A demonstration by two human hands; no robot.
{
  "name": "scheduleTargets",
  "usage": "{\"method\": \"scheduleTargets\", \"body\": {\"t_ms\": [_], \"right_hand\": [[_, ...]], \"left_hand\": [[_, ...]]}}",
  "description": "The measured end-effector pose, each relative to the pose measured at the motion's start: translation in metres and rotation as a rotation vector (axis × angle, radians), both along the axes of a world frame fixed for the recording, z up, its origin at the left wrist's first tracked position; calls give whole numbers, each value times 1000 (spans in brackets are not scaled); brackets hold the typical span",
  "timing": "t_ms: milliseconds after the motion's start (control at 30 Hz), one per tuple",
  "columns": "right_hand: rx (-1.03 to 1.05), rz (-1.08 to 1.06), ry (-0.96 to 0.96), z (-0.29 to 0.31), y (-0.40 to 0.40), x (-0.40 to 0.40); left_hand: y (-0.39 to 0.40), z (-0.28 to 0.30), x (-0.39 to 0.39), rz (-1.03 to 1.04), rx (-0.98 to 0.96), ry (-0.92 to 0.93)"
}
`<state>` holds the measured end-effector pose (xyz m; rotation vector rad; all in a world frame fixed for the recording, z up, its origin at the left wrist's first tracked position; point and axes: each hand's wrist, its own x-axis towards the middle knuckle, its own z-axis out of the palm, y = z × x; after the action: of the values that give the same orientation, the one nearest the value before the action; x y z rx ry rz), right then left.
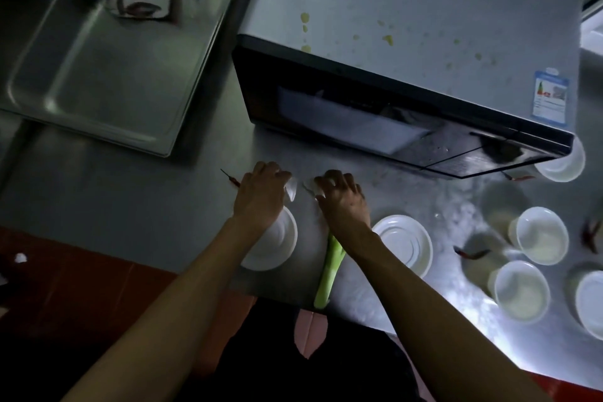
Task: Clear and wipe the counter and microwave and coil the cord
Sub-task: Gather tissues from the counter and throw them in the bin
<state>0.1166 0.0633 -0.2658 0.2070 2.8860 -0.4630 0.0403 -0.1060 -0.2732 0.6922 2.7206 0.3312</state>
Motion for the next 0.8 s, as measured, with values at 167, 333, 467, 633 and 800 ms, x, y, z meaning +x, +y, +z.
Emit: {"method": "scheduleTargets", "body": {"t_ms": [167, 333, 467, 633, 800], "right_hand": [[-27, 6, 95, -2, -3, 3], [-96, -34, 101, -3, -3, 4], [-134, -123, 133, 0, 2, 6], [-155, -199, 217, 10, 15, 19], [-157, -287, 254, 19, 30, 45]], "left_hand": [[-6, -6, -3, 0, 130, -1], [-4, -3, -7, -36, 126, -4], [-2, -2, -10, -62, 190, 65], [14, 17, -6, -113, 343, 69], [36, 22, 5, -146, 428, 64]]}}
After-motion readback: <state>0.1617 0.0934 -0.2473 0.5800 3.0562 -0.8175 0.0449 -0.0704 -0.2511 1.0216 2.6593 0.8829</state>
